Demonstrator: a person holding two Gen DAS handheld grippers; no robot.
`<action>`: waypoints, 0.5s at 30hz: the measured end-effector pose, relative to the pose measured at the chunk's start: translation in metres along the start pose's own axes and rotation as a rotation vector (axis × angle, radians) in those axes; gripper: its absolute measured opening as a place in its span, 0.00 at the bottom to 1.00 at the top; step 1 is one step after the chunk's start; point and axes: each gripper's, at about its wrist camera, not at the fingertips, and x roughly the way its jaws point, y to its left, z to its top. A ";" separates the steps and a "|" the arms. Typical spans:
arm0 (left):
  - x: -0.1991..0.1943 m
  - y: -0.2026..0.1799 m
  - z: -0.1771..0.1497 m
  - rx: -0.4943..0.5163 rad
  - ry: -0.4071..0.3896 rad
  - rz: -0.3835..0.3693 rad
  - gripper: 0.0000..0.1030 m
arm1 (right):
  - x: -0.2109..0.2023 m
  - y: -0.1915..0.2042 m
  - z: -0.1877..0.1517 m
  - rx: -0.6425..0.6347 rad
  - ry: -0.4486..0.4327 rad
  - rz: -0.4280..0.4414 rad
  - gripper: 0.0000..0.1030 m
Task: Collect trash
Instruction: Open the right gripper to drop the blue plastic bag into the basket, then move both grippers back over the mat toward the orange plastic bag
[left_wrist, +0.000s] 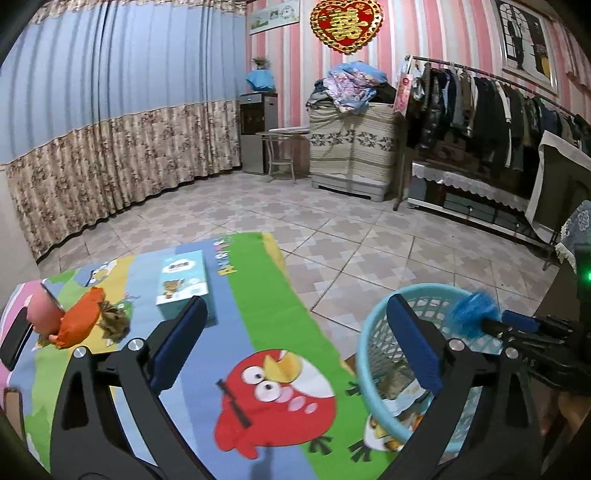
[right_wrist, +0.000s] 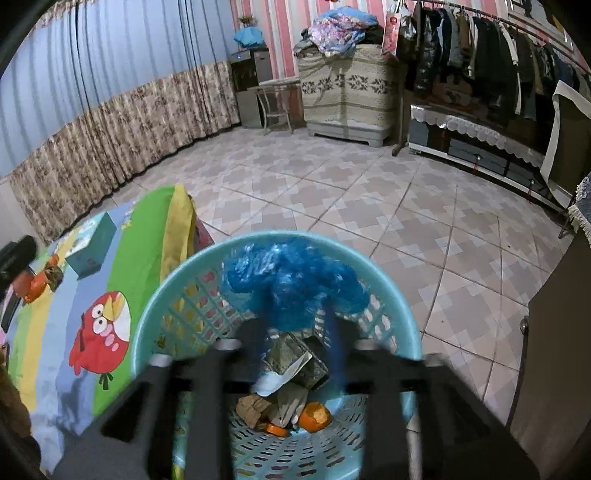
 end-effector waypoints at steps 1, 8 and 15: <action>-0.002 0.001 0.000 -0.001 -0.002 0.004 0.94 | 0.002 0.002 -0.001 -0.003 0.004 -0.006 0.63; -0.013 0.022 -0.008 -0.025 0.012 0.017 0.95 | 0.012 0.010 -0.008 -0.025 0.049 -0.029 0.83; -0.025 0.047 -0.029 -0.033 0.039 0.044 0.95 | 0.015 0.020 -0.011 -0.038 0.056 -0.047 0.84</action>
